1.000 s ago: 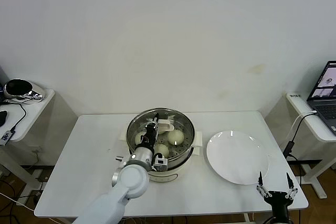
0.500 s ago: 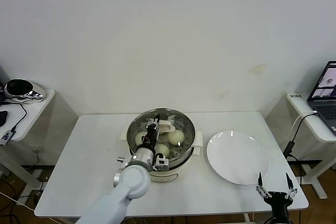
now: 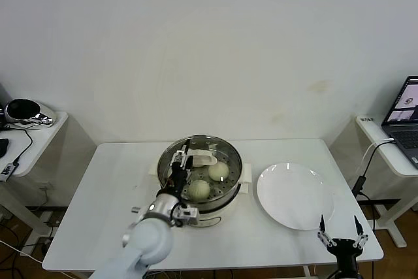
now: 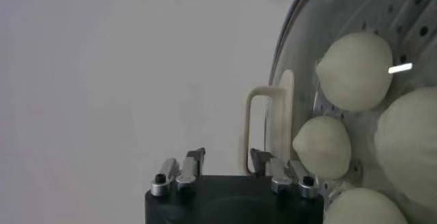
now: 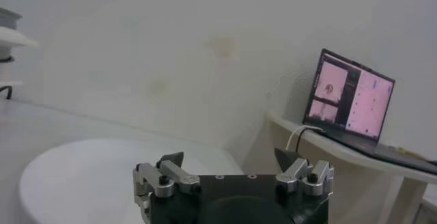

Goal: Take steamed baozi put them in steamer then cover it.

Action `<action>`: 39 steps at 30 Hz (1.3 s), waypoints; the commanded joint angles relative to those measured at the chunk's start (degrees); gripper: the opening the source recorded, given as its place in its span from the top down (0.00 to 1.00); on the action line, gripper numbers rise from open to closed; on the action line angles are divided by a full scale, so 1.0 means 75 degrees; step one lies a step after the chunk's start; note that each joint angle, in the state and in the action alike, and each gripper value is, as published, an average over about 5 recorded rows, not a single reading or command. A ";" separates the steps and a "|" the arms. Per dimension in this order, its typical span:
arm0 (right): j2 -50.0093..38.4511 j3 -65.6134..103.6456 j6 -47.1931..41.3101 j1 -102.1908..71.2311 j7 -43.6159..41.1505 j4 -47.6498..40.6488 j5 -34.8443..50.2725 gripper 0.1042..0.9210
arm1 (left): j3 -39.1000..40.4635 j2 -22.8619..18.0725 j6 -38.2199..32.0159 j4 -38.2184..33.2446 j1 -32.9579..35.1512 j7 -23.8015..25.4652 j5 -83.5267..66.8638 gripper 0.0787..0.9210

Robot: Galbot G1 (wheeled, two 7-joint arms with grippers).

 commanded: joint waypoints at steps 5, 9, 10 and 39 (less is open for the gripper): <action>-0.0053 -0.0108 0.0045 -0.0055 -0.0020 0.0063 0.0002 0.12 | -0.3299 0.0059 -0.2944 -0.2407 0.4825 -0.2673 -0.6508 0.18; -0.0200 -0.0372 -0.0011 -0.0202 -0.0144 0.0119 -0.0018 0.12 | -0.4424 -0.0450 -0.3465 -0.2411 0.6135 -0.3150 -0.8946 0.12; -0.0271 -0.0456 -0.0044 -0.0255 -0.0202 0.0146 -0.0001 0.12 | -0.4543 -0.0528 -0.3474 -0.2413 0.6399 -0.3179 -0.9355 0.12; -0.0764 -0.1488 -0.1168 -0.1406 -0.1411 0.1320 0.1087 0.12 | -0.4576 -0.1301 -0.5137 -0.0106 0.7008 -0.2511 -1.0344 0.12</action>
